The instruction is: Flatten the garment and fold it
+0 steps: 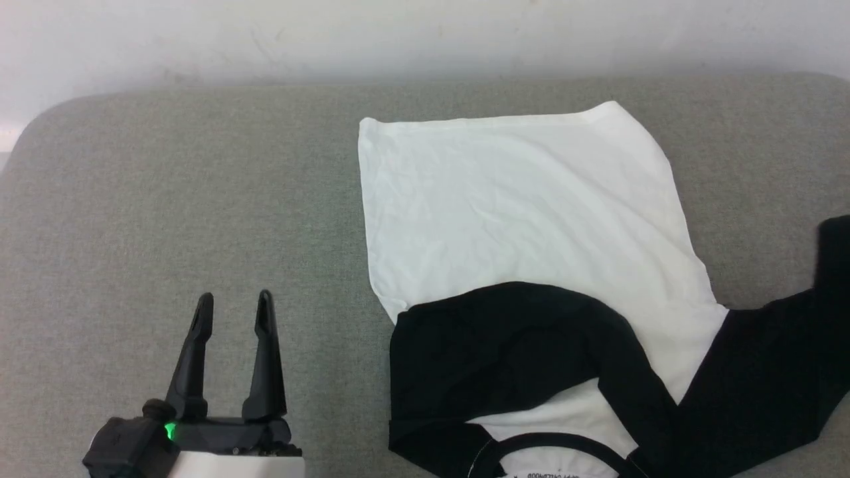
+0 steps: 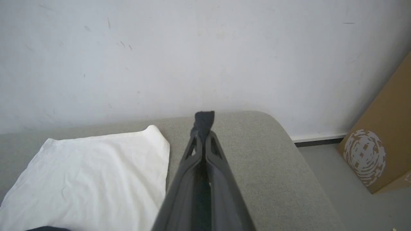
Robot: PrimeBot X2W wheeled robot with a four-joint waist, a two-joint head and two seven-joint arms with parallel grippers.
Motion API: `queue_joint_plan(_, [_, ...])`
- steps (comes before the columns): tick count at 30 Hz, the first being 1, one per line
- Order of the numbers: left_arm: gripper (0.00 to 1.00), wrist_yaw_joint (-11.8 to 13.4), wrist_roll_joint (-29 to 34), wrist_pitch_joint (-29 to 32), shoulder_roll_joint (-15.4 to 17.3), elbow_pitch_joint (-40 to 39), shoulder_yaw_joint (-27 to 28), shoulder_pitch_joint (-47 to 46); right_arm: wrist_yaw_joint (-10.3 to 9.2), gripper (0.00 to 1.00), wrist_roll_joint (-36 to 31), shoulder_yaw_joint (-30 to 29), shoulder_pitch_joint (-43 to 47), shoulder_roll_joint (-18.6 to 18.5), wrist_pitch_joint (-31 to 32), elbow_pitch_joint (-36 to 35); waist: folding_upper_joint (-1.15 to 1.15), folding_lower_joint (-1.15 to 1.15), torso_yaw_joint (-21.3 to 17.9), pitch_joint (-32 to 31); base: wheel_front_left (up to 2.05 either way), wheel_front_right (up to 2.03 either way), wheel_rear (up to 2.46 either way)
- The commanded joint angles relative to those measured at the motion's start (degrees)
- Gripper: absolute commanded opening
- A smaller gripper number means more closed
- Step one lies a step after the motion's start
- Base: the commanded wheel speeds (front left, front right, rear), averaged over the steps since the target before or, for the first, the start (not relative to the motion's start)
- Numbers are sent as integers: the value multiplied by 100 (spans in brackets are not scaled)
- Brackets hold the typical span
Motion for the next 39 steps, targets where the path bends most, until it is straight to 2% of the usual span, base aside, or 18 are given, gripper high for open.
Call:
queue_joint_plan(1, [100, 11, -16, 40, 47, -46, 32, 46, -5, 0, 29, 187, 84, 145, 78, -263, 0, 1, 6, -24, 0, 0, 0])
queue_joint_plan(8, [100, 22, -16, 87, 79, -129, -7, 47, -5, 0, -61, 1375, 14, 617, 424, -1094, 0, 1, 101, 47, 0, 0, 0])
queue_joint_plan(14, [100, 13, -26, 77, 50, -88, -126, -68, -5, 0, -175, 2631, -354, 764, 318, -1024, 0, 1, 322, 238, 0, 0, 0])
queue_joint_plan(22, [100, 36, -54, 15, -10, 19, -236, -224, -5, 0, -211, 4290, -772, 971, 8, -320, 0, 1, 715, 475, 0, 0, 0])
queue_joint_plan(27, [100, 44, -73, -27, -42, 67, -282, -282, -5, 0, -258, 5119, -906, 1016, -113, 283, 0, 1, 881, 593, 0, 0, 0])
queue_joint_plan(35, [100, 42, -89, -69, -85, 168, -352, -385, -5, 0, -404, 5853, -986, 959, -399, 1426, 0, 1, 1025, 674, 0, 0, 0])
queue_joint_plan(39, [100, 42, -90, -78, -94, 199, -356, -397, -5, 0, -402, 6020, -998, 984, -497, 1785, 0, 1, 1043, 655, 0, 0, 0])
